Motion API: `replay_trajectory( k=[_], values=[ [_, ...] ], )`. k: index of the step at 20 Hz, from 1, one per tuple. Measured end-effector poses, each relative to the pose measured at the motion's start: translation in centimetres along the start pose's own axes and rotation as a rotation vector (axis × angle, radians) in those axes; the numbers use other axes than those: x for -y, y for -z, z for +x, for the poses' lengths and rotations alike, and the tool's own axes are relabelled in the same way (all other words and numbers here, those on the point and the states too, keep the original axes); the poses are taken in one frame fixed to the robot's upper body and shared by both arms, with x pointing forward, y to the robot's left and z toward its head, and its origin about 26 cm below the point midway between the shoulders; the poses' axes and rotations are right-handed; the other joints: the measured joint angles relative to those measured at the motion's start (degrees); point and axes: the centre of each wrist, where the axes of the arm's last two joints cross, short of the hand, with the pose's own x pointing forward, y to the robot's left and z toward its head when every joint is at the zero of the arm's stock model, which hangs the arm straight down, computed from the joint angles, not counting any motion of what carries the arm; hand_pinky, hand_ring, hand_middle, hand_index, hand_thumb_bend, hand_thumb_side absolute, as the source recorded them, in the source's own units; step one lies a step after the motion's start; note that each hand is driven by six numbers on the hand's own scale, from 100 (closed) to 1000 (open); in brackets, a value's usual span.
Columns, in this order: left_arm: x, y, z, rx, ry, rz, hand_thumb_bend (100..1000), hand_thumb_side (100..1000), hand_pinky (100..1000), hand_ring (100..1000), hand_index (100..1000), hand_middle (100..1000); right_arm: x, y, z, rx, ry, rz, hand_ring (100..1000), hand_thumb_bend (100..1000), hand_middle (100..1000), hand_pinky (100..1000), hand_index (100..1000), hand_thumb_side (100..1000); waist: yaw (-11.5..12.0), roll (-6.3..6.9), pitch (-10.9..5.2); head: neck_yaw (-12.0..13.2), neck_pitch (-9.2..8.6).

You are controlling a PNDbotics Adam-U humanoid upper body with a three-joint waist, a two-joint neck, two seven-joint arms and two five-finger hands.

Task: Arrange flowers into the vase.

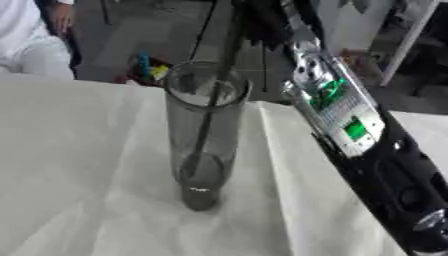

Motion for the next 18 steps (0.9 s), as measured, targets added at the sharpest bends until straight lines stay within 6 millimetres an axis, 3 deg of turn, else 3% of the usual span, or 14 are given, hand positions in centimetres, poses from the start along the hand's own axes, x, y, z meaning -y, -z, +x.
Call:
replay_trajectory(
  k=[13, 18],
  values=[
    [0.0, -0.1, 0.0, -0.004, 0.000, 0.003, 100, 960, 762, 825, 935, 837, 0.5, -1.1, 0.3, 0.031, -0.108, 0.002, 421, 100, 344, 465, 377, 943, -0.23, 0.00, -0.53, 0.71, 0.00],
    [-0.1, -0.2, -0.1, -0.010, 0.001, 0.003, 100, 959, 763, 825, 934, 838, 0.8, -1.4, 0.4, 0.025, -0.194, 0.043, 468, 100, 401, 520, 433, 981, -0.52, 0.00, -0.57, 0.90, 0.00]
  ],
)
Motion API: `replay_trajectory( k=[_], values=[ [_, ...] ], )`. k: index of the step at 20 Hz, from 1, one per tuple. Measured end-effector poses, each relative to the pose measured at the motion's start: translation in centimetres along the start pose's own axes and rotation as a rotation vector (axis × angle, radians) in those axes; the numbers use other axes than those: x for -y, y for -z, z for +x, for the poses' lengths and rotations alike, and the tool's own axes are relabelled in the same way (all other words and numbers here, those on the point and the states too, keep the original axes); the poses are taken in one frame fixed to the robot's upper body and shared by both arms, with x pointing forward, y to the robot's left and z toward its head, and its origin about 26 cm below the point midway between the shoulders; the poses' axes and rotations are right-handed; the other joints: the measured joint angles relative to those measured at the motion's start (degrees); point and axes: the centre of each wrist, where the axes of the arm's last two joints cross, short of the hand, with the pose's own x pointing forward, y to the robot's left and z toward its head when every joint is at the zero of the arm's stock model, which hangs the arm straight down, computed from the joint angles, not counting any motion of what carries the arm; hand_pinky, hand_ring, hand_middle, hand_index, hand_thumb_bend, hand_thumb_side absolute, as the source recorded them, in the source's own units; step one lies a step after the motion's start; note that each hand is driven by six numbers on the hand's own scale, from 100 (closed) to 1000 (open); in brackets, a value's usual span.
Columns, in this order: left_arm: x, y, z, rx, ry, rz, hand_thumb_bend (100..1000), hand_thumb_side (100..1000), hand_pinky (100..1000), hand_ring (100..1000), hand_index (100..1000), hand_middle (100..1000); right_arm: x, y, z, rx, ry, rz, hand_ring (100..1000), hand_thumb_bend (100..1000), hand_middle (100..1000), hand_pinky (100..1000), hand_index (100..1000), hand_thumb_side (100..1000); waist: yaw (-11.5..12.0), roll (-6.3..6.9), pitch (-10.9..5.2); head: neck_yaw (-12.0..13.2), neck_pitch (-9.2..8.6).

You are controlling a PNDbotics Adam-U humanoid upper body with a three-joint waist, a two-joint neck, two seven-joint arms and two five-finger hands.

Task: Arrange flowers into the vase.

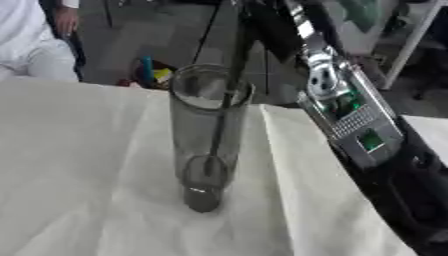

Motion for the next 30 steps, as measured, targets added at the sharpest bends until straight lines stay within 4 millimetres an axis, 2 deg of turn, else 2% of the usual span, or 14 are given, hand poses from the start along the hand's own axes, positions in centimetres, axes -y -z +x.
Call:
replay_trajectory(
  k=[5, 15, 30],
  values=[
    [-0.1, 0.0, 0.0, -0.001, 0.001, 0.002, 100, 959, 763, 825, 934, 838, 0.1, -0.4, -0.1, -0.014, -0.052, 0.054, 483, 100, 419, 537, 454, 1000, -0.10, 0.00, -0.09, 0.32, 0.00],
    [-0.1, -0.2, -0.1, -0.008, 0.005, 0.003, 100, 957, 764, 824, 934, 838, 1.0, -1.0, -0.1, -0.024, -0.120, 0.207, 598, 100, 539, 635, 638, 1000, -0.73, 0.02, -0.34, 1.00, 0.46],
    [-0.2, -0.3, -0.1, -0.012, 0.006, 0.004, 100, 955, 765, 823, 933, 838, 2.5, -1.6, 0.2, 0.028, -0.179, 0.373, 735, 100, 700, 730, 793, 1000, -0.82, 0.02, -0.70, 1.90, 0.95]
  ],
)
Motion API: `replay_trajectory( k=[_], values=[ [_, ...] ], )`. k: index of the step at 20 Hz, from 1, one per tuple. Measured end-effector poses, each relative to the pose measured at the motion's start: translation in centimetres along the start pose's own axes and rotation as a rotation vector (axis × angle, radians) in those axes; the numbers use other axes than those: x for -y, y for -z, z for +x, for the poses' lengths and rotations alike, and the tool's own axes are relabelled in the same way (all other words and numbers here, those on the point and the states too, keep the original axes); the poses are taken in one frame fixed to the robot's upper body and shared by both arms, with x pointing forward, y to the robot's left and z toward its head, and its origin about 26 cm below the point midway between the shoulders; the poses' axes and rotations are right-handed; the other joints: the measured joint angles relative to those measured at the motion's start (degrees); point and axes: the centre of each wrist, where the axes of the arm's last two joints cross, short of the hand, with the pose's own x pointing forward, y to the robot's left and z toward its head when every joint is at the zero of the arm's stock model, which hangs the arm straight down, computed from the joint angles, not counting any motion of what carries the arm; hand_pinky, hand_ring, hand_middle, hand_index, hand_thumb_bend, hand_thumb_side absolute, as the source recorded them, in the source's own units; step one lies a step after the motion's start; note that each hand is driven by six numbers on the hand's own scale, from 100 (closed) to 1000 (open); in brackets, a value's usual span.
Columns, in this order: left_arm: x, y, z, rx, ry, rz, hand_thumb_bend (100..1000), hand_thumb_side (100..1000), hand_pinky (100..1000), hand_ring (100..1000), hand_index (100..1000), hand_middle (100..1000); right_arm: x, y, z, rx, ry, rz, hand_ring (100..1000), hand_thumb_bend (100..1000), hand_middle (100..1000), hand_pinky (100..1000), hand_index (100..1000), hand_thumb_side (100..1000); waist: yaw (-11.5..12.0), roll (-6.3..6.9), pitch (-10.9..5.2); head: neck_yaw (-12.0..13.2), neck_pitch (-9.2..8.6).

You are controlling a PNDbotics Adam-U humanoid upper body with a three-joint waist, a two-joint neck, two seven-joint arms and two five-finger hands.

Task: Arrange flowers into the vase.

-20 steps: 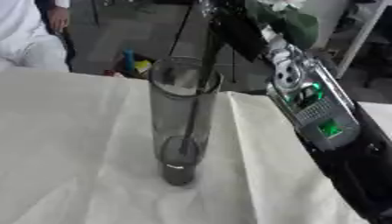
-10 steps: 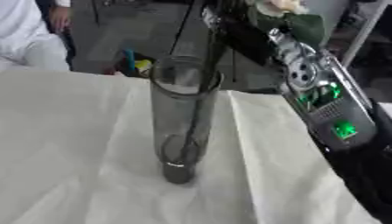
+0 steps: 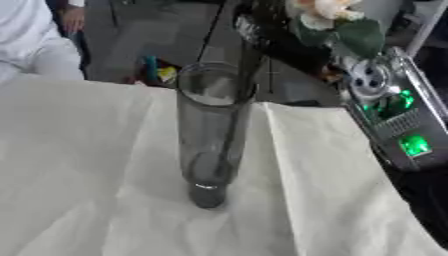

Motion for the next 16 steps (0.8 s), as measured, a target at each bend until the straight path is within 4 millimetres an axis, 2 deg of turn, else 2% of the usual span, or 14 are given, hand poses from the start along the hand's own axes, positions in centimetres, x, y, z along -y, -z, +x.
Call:
replay_trajectory(
  k=[5, 15, 16],
  values=[
    [0.00, 0.00, 0.00, 0.000, 0.000, 0.000, 100, 954, 765, 823, 934, 838, 0.03, 0.01, 0.00, 0.014, -0.001, 0.072, 807, 104, 760, 760, 847, 1000, -0.01, 0.00, 0.00, 0.08, 0.04],
    [-0.01, 0.01, 0.00, -0.001, 0.001, 0.001, 100, 954, 766, 822, 934, 839, -0.08, 0.84, -0.40, -0.001, 0.027, 0.159, 871, 185, 821, 793, 905, 1000, -0.35, -0.02, -0.25, 0.28, 0.05],
    [-0.01, 0.01, 0.00, -0.001, 0.001, 0.001, 100, 953, 766, 822, 934, 839, -0.10, 0.89, -0.46, -0.003, 0.028, 0.164, 886, 257, 838, 804, 918, 1000, -0.35, -0.02, -0.25, 0.32, 0.05]
  ],
)
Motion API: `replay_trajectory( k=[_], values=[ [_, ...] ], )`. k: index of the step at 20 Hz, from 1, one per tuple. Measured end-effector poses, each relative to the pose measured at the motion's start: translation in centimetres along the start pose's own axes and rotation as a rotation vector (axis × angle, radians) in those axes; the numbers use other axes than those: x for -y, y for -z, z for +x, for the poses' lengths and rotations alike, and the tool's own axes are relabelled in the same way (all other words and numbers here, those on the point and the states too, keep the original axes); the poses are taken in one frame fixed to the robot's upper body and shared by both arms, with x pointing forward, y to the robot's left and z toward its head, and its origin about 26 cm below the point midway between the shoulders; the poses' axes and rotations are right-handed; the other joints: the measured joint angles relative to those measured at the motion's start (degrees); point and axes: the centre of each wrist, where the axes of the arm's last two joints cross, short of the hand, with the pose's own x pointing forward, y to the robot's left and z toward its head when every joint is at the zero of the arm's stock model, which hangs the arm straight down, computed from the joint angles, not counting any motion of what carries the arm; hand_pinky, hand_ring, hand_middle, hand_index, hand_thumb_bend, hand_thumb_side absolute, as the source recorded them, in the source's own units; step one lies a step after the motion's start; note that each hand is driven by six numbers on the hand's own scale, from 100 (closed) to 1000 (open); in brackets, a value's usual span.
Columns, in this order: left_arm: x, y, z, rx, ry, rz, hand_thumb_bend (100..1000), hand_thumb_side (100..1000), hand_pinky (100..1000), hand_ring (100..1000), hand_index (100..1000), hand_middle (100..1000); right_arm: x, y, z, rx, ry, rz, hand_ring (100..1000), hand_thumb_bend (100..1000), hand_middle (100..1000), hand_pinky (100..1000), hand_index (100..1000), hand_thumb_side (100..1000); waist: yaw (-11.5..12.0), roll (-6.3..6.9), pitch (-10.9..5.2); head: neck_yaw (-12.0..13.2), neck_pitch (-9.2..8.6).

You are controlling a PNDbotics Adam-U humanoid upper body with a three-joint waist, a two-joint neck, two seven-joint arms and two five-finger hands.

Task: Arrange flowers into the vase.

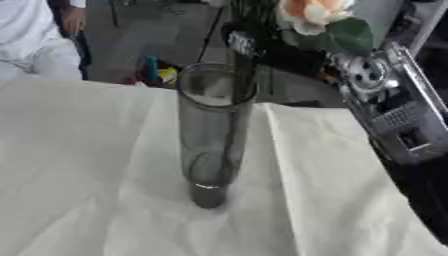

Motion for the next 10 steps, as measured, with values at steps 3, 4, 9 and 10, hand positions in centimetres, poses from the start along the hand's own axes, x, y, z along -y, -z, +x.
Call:
replay_trajectory(
  k=[3, 4, 9, 10],
  values=[
    [0.00, 0.00, 0.00, -0.001, 0.000, 0.001, 100, 953, 766, 822, 934, 839, -0.02, 0.05, -0.07, 0.002, -0.002, 0.021, 908, 443, 860, 820, 937, 1000, -0.16, 0.00, -0.04, 0.18, 0.00],
    [0.00, 0.00, 0.00, -0.001, 0.000, 0.001, 100, 953, 766, 822, 934, 839, -0.03, 0.05, -0.07, 0.005, -0.004, 0.030, 913, 544, 862, 828, 937, 1000, -0.24, 0.00, -0.06, 0.21, 0.00],
    [-0.02, -0.13, -0.05, -0.006, 0.002, 0.000, 100, 954, 766, 822, 934, 839, -0.11, 0.12, -0.27, 0.021, -0.017, 0.096, 934, 737, 888, 854, 956, 1000, -0.49, 0.02, -0.12, 0.32, 0.00],
    [-0.03, -0.17, -0.06, -0.007, 0.002, 0.000, 100, 953, 766, 822, 934, 839, -0.18, 0.11, -0.34, 0.023, -0.020, 0.111, 940, 747, 893, 862, 959, 1000, -0.57, 0.02, -0.18, 0.39, 0.00]
  ],
)
